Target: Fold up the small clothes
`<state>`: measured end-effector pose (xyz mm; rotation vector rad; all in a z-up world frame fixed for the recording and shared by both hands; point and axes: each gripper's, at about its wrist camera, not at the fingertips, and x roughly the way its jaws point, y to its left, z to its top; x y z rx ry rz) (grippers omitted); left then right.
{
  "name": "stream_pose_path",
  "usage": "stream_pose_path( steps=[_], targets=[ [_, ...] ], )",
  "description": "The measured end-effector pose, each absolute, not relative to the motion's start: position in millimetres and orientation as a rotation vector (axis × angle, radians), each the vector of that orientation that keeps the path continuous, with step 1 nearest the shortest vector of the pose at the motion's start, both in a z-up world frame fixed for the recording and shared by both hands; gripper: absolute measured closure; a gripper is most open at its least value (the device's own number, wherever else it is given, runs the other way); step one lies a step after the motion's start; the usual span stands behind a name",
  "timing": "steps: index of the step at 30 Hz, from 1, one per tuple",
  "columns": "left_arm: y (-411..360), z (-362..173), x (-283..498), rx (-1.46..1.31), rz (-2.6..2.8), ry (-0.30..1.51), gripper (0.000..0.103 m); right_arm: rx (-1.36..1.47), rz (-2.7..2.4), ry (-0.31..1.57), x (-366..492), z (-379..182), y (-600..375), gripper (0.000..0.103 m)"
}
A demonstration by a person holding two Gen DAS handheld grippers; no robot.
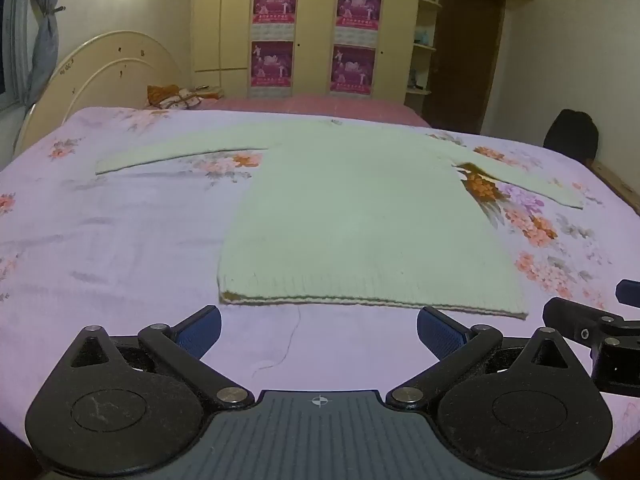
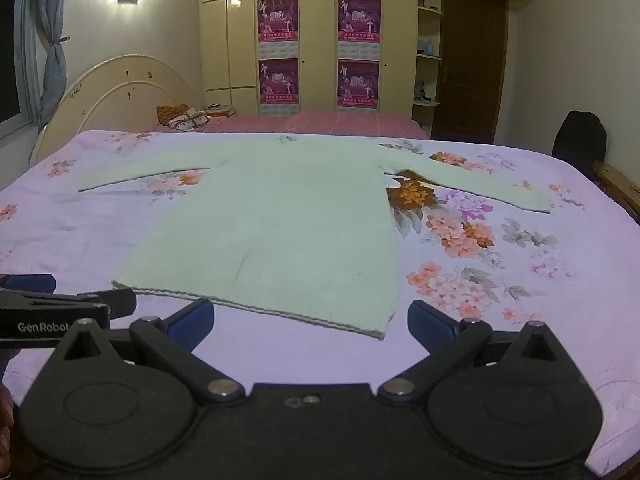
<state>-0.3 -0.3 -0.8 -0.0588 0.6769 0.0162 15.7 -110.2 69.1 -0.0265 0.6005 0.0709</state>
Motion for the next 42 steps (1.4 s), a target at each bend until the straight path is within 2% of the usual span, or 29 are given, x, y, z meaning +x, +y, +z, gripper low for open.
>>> stream_pose_path(
  steps=[42],
  targets=[
    [-0.9, -2.1, 4.1, -0.032, 0.022, 0.677, 0.0, -0.022, 0.071, 0.638, 25.3, 60.6, -112.4, 0.001]
  ],
)
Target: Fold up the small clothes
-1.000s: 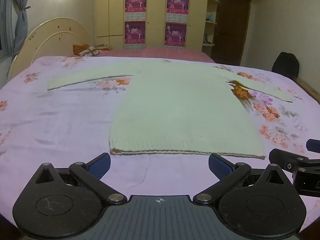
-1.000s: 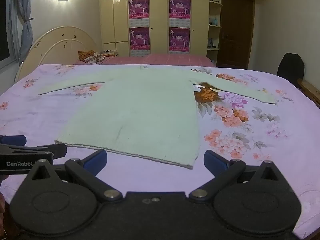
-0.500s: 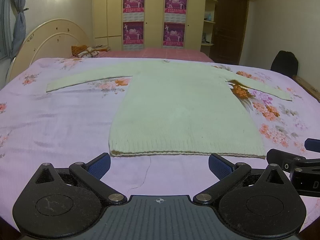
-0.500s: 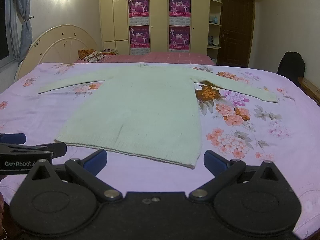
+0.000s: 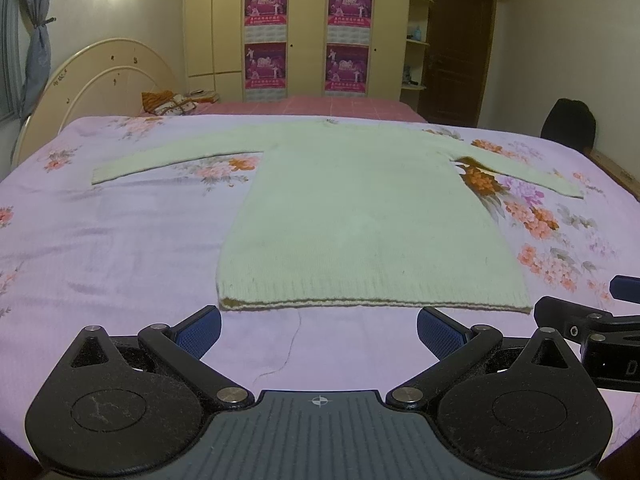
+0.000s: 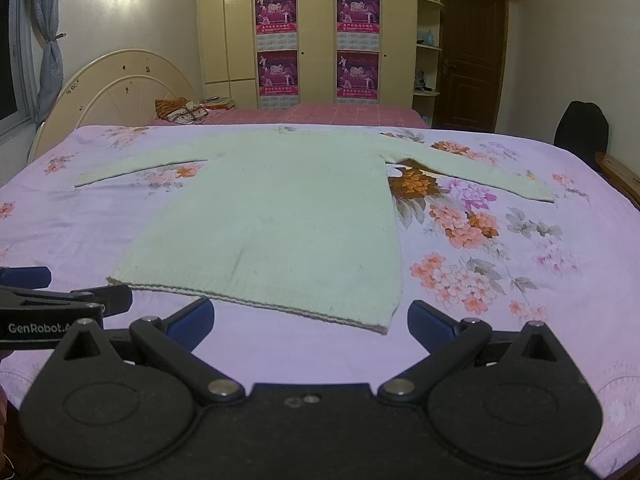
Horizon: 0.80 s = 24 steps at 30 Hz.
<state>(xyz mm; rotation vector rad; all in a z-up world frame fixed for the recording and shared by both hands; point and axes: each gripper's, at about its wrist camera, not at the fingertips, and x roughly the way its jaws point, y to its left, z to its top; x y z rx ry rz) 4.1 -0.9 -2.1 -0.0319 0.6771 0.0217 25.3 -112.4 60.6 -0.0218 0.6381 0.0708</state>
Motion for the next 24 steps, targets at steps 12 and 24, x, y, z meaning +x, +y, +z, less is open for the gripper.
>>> stream_pose_path(
  steps=[12, 24],
  targets=[
    [-0.9, -2.6, 4.2, -0.032, 0.019, 0.674, 0.0, -0.022, 0.066, 0.632, 23.6, 60.4, -112.1, 0.001],
    [-1.3, -2.1, 4.5, -0.028, 0.017, 0.675, 0.0, -0.029, 0.073, 0.635, 25.0, 62.6, -111.3, 0.001]
  ],
)
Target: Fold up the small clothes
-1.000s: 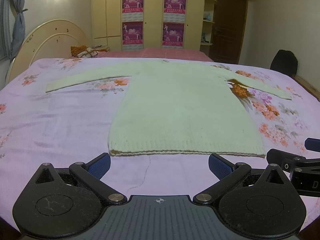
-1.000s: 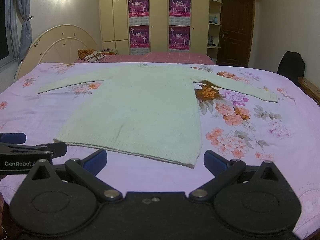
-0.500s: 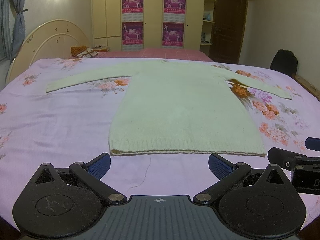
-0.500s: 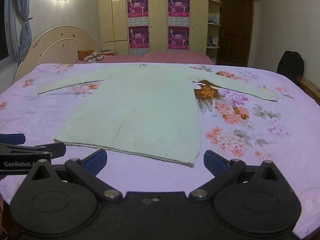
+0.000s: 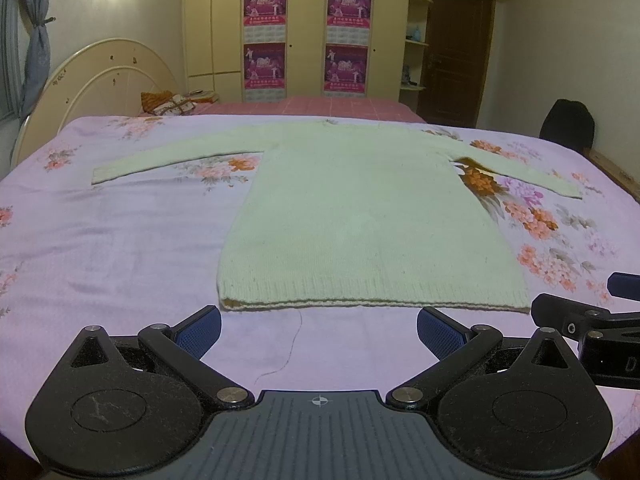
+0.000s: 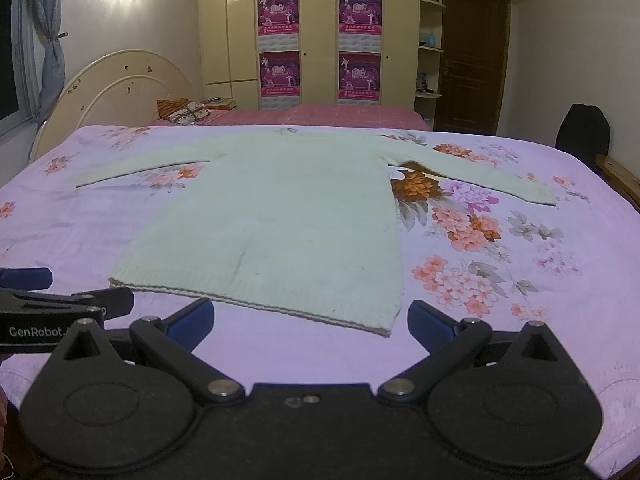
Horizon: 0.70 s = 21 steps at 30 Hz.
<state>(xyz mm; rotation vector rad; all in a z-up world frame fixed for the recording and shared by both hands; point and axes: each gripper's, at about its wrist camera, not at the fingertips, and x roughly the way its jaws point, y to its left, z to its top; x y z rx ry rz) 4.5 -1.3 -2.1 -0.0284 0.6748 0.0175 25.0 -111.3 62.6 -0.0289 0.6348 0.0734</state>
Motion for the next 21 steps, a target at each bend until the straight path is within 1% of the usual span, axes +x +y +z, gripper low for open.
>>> stream_pose_path(
  steps=[21],
  targets=[
    [-0.9, -0.7, 5.4, -0.028, 0.017, 0.677, 0.0, -0.024, 0.075, 0.641, 27.2, 61.3, -108.1, 0.001]
  ],
)
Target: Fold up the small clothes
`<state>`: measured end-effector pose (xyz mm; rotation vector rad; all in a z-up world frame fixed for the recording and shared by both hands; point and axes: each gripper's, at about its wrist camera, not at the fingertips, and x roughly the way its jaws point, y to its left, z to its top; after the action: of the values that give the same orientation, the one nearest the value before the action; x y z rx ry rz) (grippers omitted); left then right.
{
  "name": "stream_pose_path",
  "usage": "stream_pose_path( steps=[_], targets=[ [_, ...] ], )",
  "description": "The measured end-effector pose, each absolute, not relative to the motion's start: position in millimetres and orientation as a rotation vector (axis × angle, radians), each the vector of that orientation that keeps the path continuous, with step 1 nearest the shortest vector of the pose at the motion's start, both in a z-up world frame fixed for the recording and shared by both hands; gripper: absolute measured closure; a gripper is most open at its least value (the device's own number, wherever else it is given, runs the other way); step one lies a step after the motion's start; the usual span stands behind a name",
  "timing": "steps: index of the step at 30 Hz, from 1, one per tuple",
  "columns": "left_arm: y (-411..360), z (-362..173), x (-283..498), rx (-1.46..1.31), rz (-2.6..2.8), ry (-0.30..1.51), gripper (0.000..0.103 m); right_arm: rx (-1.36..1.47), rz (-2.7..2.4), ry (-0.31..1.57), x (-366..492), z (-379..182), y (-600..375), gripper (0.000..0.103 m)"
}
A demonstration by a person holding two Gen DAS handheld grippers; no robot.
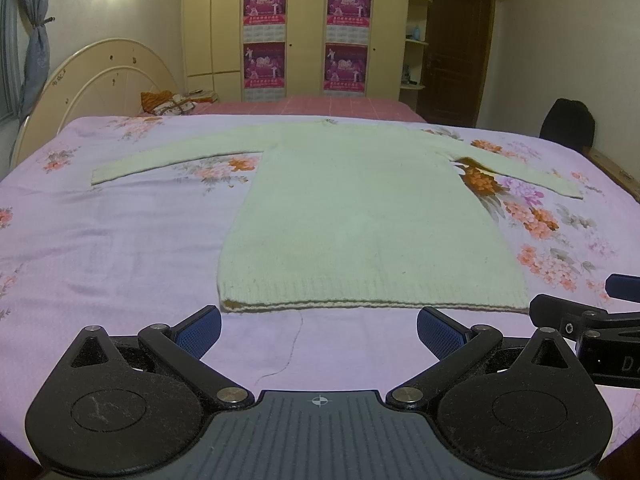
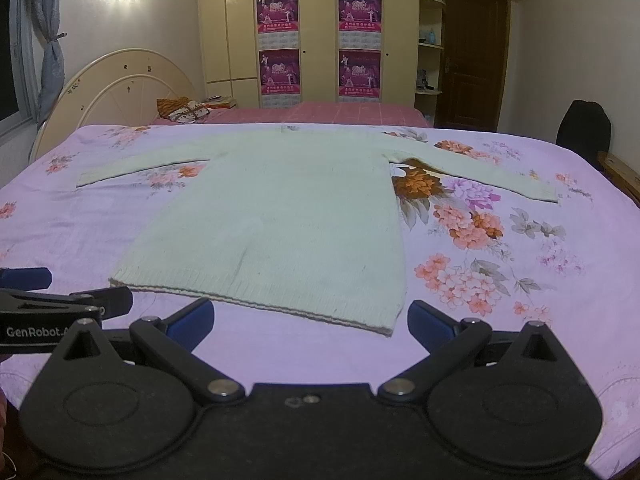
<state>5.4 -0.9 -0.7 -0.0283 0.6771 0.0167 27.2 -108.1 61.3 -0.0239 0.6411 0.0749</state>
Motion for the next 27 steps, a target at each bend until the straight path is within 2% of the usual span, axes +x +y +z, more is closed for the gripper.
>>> stream_pose_path(
  steps=[13, 22, 25, 27],
  targets=[
    [-2.3, -5.6, 25.7, -0.003, 0.087, 0.685, 0.0, -0.023, 0.053, 0.648, 34.0, 59.6, -117.0, 0.001],
    [-5.5, 7.8, 106.6, -0.021, 0.041, 0.581, 0.0, 0.146, -0.137, 0.535, 83.5, 79.2, -212.7, 0.001],
    [-8.6, 6.7, 153.4, -0.046, 0.0, 0.625, 0.0, 0.218, -0.197, 0.5, 112.7, 84.8, -258.6, 0.009],
    [-12.2, 5.2, 179.5, -0.08, -0.018, 0.636, 0.0, 0.294, -0.226, 0.481, 136.4, 85.2, -296.7, 0.022]
  ],
)
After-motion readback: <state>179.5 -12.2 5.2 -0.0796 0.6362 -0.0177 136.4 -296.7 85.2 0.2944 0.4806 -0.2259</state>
